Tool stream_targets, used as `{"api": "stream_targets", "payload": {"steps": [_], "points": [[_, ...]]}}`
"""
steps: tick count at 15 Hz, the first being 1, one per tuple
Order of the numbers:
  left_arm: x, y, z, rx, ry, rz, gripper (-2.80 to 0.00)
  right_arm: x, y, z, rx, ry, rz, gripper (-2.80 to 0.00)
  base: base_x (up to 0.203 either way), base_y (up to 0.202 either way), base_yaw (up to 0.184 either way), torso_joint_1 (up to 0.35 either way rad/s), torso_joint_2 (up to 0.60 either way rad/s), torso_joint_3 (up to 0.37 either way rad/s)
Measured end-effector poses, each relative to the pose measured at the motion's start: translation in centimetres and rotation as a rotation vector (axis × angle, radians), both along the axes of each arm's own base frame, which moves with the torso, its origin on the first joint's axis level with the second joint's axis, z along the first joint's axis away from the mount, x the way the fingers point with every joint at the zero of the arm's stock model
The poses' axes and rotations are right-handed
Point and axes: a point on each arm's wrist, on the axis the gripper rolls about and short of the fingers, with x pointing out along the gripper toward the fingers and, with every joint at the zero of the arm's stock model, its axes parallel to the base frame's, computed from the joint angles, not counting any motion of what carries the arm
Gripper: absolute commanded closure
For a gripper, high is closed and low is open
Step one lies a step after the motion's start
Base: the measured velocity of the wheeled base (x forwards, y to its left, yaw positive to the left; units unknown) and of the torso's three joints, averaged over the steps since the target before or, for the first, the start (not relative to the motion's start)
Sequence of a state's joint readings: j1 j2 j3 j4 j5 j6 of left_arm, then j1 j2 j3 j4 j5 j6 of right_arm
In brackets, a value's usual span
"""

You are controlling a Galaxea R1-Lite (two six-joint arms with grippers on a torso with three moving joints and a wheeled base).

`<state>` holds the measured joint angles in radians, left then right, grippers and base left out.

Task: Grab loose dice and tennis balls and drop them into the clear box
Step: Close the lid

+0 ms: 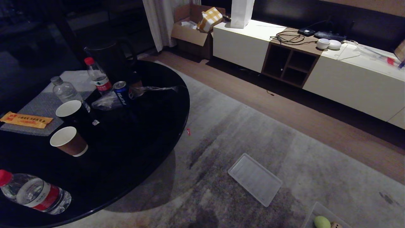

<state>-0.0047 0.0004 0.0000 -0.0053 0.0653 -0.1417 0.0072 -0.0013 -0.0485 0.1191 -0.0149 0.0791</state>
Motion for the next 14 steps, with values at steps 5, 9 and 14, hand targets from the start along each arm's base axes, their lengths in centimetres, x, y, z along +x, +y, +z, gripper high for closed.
{"api": "stream_targets", "payload": {"steps": [5,9,14], "points": [[0.0,0.0,0.0,0.0,0.0,0.0,0.0,0.0,0.0,-0.01,0.0,0.0,0.0,0.0,0.0,0.0,0.0,0.006,0.0,-0.196],[0.0,0.0,0.0,0.0,0.0,0.0,0.0,0.0,0.0,-0.01,0.0,0.0,0.0,0.0,0.0,0.0,0.0,0.0,0.0,-0.197],[0.0,0.0,0.0,0.0,0.0,0.0,0.0,0.0,0.0,-0.01,0.0,0.0,0.0,0.0,0.0,0.0,0.0,0.001,0.0,-0.195]]}}
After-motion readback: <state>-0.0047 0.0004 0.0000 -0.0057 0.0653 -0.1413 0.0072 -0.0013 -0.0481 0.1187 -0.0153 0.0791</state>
